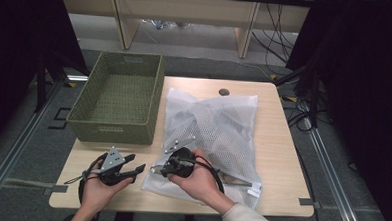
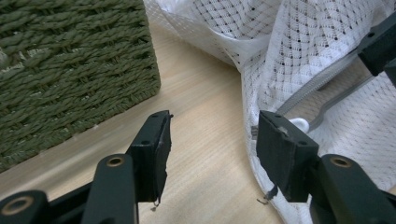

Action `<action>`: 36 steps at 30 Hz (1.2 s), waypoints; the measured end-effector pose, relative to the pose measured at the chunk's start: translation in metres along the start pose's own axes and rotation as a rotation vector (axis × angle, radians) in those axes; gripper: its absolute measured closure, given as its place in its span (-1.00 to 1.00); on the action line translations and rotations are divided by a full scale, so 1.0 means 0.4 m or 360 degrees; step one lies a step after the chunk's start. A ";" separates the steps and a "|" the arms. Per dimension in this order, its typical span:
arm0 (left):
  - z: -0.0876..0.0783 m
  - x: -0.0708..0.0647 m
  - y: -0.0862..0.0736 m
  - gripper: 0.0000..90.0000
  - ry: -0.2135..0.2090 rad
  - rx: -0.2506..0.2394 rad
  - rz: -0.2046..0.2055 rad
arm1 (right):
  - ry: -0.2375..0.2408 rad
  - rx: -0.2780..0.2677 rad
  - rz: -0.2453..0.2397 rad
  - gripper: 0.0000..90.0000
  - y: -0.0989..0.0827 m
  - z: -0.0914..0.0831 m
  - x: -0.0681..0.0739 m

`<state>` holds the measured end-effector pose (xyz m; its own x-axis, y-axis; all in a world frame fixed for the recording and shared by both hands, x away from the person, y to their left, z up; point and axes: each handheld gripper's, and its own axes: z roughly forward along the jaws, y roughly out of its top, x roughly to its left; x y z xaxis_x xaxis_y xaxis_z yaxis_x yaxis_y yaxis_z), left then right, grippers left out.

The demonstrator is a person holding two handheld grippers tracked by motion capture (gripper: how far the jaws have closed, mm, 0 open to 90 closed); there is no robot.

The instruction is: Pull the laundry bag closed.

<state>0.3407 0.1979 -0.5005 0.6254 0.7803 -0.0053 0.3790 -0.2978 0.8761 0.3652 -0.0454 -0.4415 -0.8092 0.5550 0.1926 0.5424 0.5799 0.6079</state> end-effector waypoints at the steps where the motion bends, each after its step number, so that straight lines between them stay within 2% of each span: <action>1: 0.002 0.000 -0.001 0.01 -0.0007 -0.0009 -0.0011 | -0.0001 0.0001 0.0008 0.67 0.000 0.002 0.000; 2: 0.000 0.002 -0.003 0.01 0.0005 0.0009 -0.0002 | 0.0010 -0.0001 -0.0016 0.67 0.001 0.004 -0.003; 3: 0.002 0.002 -0.004 0.00 -0.0010 -0.0003 -0.0008 | 0.0007 -0.0001 -0.0015 0.67 0.001 0.004 -0.003; 6: 0.001 0.001 -0.005 0.00 -0.0004 0.0014 0.0015 | 0.0008 -0.0001 -0.0012 0.67 0.001 0.004 -0.002; 7: 0.002 -0.001 -0.005 0.00 -0.0004 0.0012 0.0002 | -0.0011 0.0001 -0.0008 0.67 0.002 0.004 -0.001; 10: 0.006 -0.003 -0.005 -0.01 0.0005 0.0012 0.0006 | -0.0003 -0.0002 -0.0003 0.67 0.000 0.005 -0.001; 13: 0.009 -0.008 -0.005 -0.01 -0.0007 0.0012 0.0012 | -0.0017 0.0000 0.0011 0.67 -0.001 0.014 0.000; 14: 0.009 -0.009 -0.005 -0.01 -0.0003 0.0014 0.0009 | -0.0018 0.0012 0.0040 0.67 -0.001 0.016 0.002; 15: 0.009 -0.009 -0.005 -0.01 -0.0002 0.0019 0.0010 | -0.0018 0.0009 0.0017 0.67 0.001 0.021 0.000; 23: 0.007 -0.011 -0.004 -0.01 -0.0010 0.0014 0.0002 | -0.0021 0.0014 0.0029 0.69 0.009 0.051 0.002; 24: 0.007 -0.008 -0.003 -0.01 -0.0013 0.0016 0.0036 | -0.0018 0.0014 0.0033 0.69 0.011 0.056 0.003; 26: 0.007 -0.010 -0.005 -0.01 -0.0009 0.0021 0.0011 | -0.0018 0.0025 0.0066 0.69 0.014 0.063 0.006; 30: 0.008 -0.011 -0.006 -0.01 -0.0006 0.0019 -0.0005 | -0.0009 0.0008 0.0068 0.70 0.024 0.080 0.012; 31: 0.008 -0.011 -0.006 -0.01 -0.0009 0.0020 -0.0005 | -0.0010 0.0016 0.0131 0.70 0.027 0.083 0.018; 32: 0.007 -0.010 -0.005 -0.01 -0.0005 0.0029 0.0009 | -0.0009 -0.0008 0.0121 0.71 0.030 0.090 0.015; 34: 0.006 -0.015 -0.007 -0.01 -0.0012 0.0037 -0.0030 | -0.0063 -0.0015 0.0164 0.71 0.034 0.100 0.017; 36: 0.008 -0.015 -0.007 -0.01 -0.0029 0.0034 -0.0020 | -0.0068 -0.0020 0.0201 0.71 0.034 0.110 0.016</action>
<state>0.3380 0.1921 -0.5044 0.6326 0.7741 -0.0249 0.4011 -0.2999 0.8655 0.3775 -0.0078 -0.4659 -0.7244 0.6480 0.2355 0.6361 0.4965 0.5906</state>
